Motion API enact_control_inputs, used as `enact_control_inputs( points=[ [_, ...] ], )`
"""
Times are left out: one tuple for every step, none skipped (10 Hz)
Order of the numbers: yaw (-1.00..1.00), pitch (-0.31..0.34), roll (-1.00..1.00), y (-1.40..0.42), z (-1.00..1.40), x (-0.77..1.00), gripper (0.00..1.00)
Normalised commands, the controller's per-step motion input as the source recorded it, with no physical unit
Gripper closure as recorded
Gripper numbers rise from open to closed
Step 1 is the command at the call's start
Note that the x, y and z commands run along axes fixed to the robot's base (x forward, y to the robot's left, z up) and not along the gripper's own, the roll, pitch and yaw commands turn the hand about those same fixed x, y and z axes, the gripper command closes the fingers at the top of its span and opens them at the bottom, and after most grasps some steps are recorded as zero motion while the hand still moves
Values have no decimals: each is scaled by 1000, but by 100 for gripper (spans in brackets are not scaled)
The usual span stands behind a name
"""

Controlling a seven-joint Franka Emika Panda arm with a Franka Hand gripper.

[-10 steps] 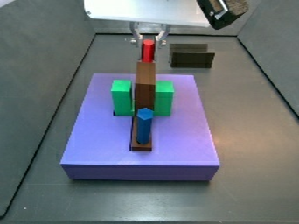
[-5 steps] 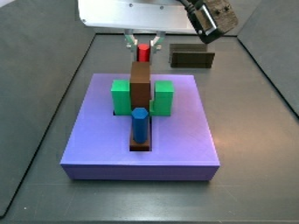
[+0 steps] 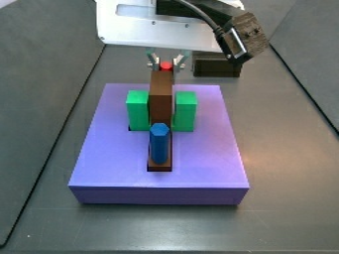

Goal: Pick up the red object. Move up. Move to above the board. Insert the red object.
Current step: Insert the red object.

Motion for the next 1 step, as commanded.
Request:
enact_control_inputs(
  points=[
    [0, 0, 0, 0, 0, 0, 100]
  ],
)
